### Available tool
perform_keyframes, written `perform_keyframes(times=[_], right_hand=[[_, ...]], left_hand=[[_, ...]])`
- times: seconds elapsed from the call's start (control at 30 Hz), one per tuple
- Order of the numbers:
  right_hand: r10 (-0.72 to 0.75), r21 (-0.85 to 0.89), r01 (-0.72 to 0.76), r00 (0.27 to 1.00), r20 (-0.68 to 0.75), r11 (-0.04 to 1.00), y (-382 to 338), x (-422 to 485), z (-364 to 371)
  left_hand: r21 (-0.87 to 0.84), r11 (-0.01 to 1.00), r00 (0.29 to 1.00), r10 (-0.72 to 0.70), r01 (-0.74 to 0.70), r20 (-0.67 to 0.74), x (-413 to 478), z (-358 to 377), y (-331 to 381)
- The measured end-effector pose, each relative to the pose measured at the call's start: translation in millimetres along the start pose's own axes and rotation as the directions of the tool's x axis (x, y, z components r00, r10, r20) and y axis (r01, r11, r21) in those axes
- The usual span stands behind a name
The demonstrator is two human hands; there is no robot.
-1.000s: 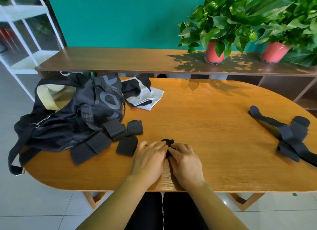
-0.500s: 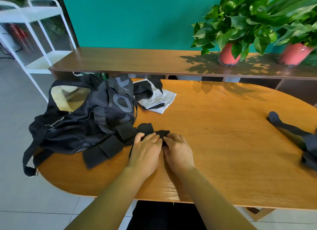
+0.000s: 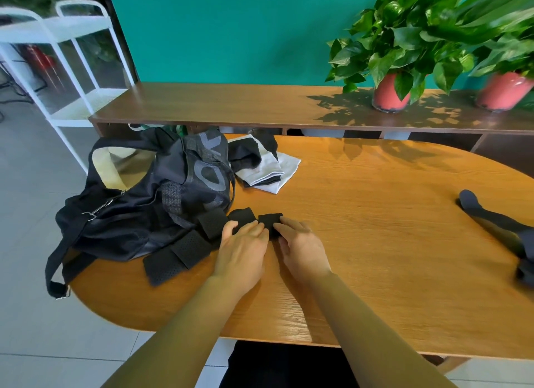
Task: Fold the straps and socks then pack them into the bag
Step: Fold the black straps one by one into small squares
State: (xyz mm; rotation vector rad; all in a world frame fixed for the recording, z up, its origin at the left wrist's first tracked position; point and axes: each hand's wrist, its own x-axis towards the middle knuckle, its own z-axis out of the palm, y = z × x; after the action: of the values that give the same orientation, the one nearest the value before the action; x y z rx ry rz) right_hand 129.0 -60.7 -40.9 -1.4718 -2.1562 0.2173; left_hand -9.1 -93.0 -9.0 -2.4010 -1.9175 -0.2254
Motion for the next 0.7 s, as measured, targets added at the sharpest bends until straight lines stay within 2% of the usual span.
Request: perform_keyframes(times=[0.2,0.53,0.7], right_hand=[[0.040,0.062,-0.034,0.993,-0.108,0.997,12,-21,-16],[0.327,-0.015,-0.329,0.941,-0.084,0.944,94,-62,-87],[0.398,-0.039,-0.408,0.905,-0.153,0.912,134,-85,-128]], left_hand=[[-0.011,0.998,0.998,0.056,-0.057,-0.031,1,-7,23],[-0.048,0.966,0.967,0.255,-0.255,-0.010,26,1,107],[-0.067,0.938,0.941,0.340,-0.339,-0.005,44,12,159]])
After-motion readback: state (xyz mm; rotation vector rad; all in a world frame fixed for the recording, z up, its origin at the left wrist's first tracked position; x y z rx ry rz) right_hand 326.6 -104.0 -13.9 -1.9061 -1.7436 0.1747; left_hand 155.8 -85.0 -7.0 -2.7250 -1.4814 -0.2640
